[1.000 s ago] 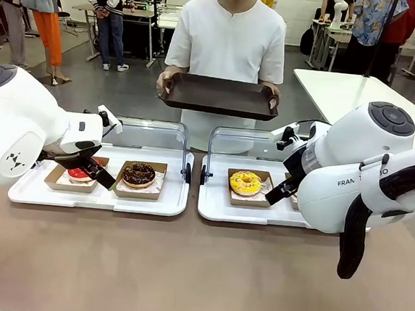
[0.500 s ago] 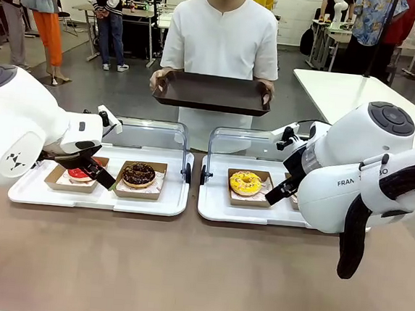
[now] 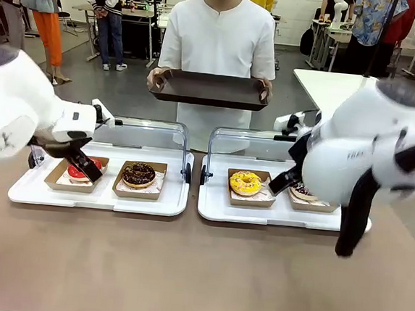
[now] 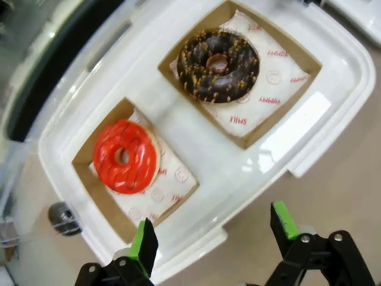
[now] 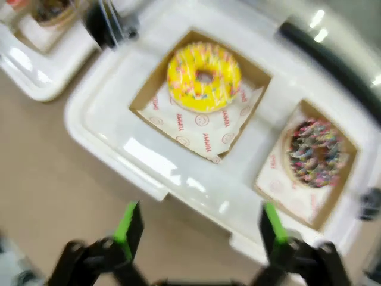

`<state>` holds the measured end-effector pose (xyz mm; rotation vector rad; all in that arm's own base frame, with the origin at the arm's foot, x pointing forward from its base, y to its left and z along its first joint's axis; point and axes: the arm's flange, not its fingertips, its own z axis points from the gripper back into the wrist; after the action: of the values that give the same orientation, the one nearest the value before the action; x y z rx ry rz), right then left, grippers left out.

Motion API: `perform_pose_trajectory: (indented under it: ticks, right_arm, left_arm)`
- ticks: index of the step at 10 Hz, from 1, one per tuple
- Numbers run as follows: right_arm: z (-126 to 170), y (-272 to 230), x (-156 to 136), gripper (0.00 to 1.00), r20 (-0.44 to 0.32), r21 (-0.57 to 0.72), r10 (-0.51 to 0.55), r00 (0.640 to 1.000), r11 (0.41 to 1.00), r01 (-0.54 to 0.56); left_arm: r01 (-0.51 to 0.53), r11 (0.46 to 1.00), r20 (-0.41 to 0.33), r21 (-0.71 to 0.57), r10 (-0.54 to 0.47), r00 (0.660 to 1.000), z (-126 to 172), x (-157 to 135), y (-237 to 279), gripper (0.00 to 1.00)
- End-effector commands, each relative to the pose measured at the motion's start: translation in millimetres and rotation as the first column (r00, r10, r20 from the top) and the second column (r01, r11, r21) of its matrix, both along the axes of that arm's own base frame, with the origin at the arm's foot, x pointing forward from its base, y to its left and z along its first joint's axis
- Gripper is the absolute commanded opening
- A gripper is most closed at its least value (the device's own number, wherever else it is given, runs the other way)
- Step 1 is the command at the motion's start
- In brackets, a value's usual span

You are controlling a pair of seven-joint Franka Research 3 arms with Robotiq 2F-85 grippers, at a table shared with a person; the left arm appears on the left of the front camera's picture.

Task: Provide the desired donut to the person.
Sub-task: Pick up and lift the Paper togo box containing the Donut pointed at by the person.

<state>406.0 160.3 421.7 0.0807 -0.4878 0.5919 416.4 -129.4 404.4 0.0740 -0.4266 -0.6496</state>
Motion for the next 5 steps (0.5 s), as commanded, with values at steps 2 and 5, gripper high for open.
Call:
perform_pose_trajectory:
  ticks: [2,5]
  right_arm:
    - [99,-1,5,1.0,-0.089,-0.014,-0.027,0.996,1.0,0.026]
    - [154,10,-7,1.0,-0.158,-0.129,-0.041,0.987,0.991,0.021]
  left_arm:
    - [0.045,0.999,-0.067,0.031,-0.043,0.997,102,7,-12,1.0]
    - [0.015,1.0,0.029,0.007,-0.015,0.999,184,-6,-8,1.0]
